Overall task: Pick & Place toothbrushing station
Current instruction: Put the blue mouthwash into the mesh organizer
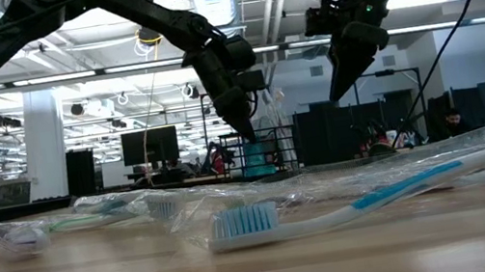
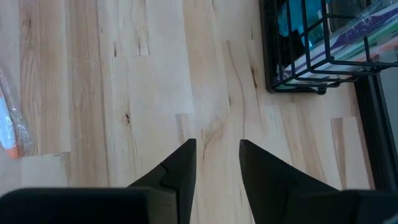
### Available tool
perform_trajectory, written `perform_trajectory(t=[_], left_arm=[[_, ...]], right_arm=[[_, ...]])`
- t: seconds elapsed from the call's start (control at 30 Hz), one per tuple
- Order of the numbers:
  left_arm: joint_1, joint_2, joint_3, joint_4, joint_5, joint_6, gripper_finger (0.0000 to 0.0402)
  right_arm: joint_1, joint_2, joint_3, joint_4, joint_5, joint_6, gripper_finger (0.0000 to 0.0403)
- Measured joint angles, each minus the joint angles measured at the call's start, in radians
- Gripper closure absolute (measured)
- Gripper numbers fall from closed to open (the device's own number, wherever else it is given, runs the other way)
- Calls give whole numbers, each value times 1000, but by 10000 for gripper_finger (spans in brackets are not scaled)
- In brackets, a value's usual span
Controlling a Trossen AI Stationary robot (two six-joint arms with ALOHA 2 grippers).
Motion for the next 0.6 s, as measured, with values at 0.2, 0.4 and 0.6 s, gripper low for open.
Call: perform_trajectory(t=[0.2, 0.4, 0.6], left_arm=[[0, -4, 0, 0, 0, 0, 279], [-2, -25, -2, 5, -11, -3, 274], [-2, -32, -2, 10, -12, -3, 264]], right_arm=[[0, 0, 0, 0, 0, 0, 291], [0, 0, 0, 0, 0, 0, 291], [0, 0, -1, 1, 0, 0, 291]])
